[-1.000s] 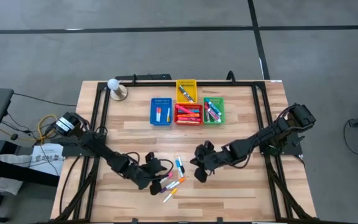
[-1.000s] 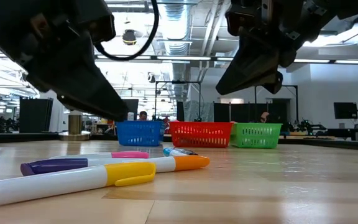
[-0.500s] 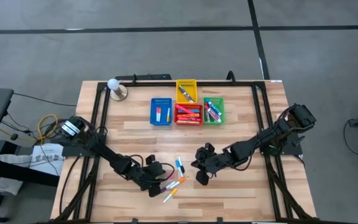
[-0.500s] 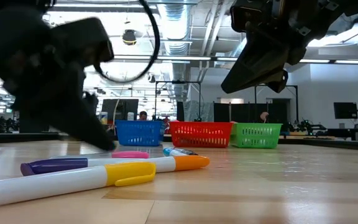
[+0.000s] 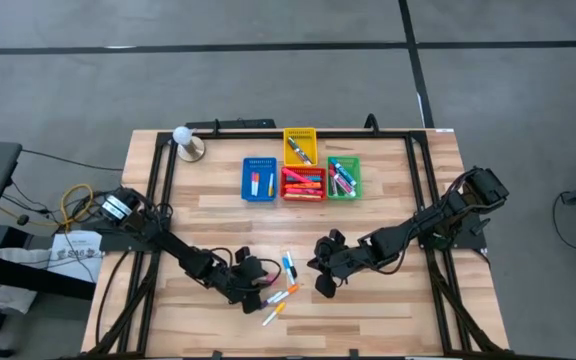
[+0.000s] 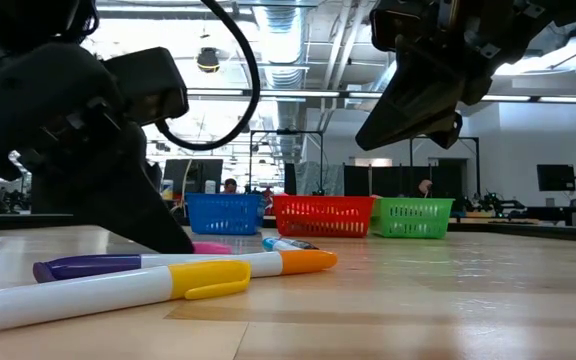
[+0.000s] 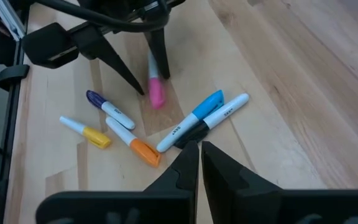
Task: Pick & Place Markers
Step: Put the small pink highlighter pen into the blue bin
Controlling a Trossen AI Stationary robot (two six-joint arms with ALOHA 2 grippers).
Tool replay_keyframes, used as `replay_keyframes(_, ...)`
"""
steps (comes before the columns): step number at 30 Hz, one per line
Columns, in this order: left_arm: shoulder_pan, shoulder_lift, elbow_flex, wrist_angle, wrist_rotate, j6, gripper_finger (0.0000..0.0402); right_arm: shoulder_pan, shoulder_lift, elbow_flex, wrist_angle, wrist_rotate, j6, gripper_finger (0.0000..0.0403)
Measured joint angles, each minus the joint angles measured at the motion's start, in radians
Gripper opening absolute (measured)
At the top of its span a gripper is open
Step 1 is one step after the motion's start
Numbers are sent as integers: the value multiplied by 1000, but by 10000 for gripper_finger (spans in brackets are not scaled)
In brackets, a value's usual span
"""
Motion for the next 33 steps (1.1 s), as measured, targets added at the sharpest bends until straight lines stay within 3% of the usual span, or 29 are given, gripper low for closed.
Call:
replay_keyframes(6,10,0,-18,-3,-1,0,127,0,0,0,0,0,0,11)
replay_keyframes(14,11,0,-20,-11,-2,-2,39,0,0,0,-4,0,-1,11)
replay_keyframes(25,12,-14,-22,-3,-33,-5,53,0,0,0,-22,0,-27,11)
replay_keyframes(33,87,-155,-25,-22,-139,33,42,-3,0,0,-28,2,-27,11)
